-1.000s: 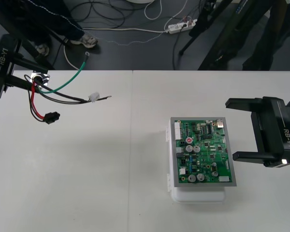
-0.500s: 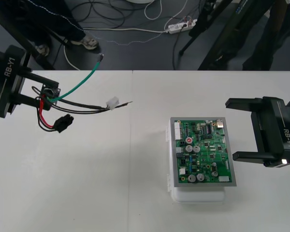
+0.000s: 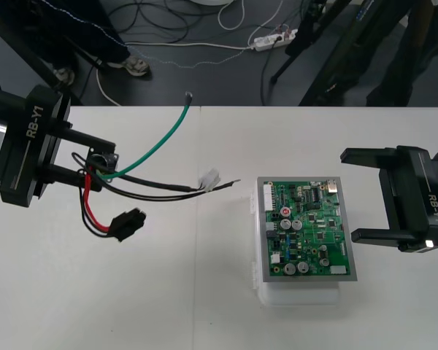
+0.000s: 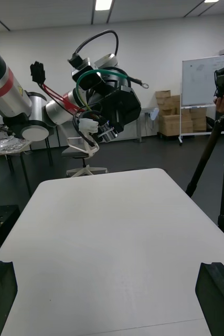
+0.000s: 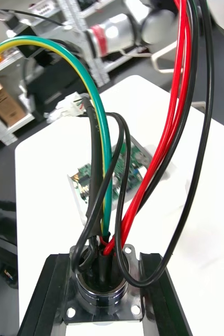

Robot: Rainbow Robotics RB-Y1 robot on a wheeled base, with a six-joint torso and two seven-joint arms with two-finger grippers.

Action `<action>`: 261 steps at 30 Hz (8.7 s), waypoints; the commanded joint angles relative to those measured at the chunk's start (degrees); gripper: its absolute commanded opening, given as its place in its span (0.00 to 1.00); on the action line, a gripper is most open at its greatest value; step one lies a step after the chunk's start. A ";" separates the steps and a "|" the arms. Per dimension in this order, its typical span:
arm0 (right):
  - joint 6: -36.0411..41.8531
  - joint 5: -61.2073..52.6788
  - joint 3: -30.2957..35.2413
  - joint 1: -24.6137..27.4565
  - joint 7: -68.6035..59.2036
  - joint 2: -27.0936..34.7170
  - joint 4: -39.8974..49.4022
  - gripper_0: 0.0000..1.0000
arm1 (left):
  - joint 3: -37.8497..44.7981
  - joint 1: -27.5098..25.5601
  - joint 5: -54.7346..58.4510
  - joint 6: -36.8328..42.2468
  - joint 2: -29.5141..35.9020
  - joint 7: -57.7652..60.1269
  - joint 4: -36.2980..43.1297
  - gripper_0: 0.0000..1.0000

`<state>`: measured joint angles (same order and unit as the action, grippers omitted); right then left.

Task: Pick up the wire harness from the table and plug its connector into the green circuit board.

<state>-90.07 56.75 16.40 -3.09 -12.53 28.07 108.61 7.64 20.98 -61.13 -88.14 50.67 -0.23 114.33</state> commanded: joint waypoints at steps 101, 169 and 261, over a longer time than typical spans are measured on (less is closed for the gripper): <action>0.07 0.03 -1.64 0.62 -1.97 0.05 -0.68 1.00 | -27.86 2.58 17.01 -1.86 -17.97 69.84 -9.65 0.00; 0.07 -25.98 -22.56 -21.79 -18.06 1.46 -18.26 1.00 | -32.25 1.44 20.88 -1.86 -21.66 69.14 -7.01 0.00; 0.07 -29.94 -28.27 -23.90 -17.71 -1.00 -16.41 0.00 | -28.38 0.91 17.98 -1.86 -22.28 67.29 -5.25 1.00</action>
<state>-90.07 27.72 -11.23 -25.25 -28.53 27.54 90.12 -23.13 21.14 -42.38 -88.70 30.04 71.15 106.37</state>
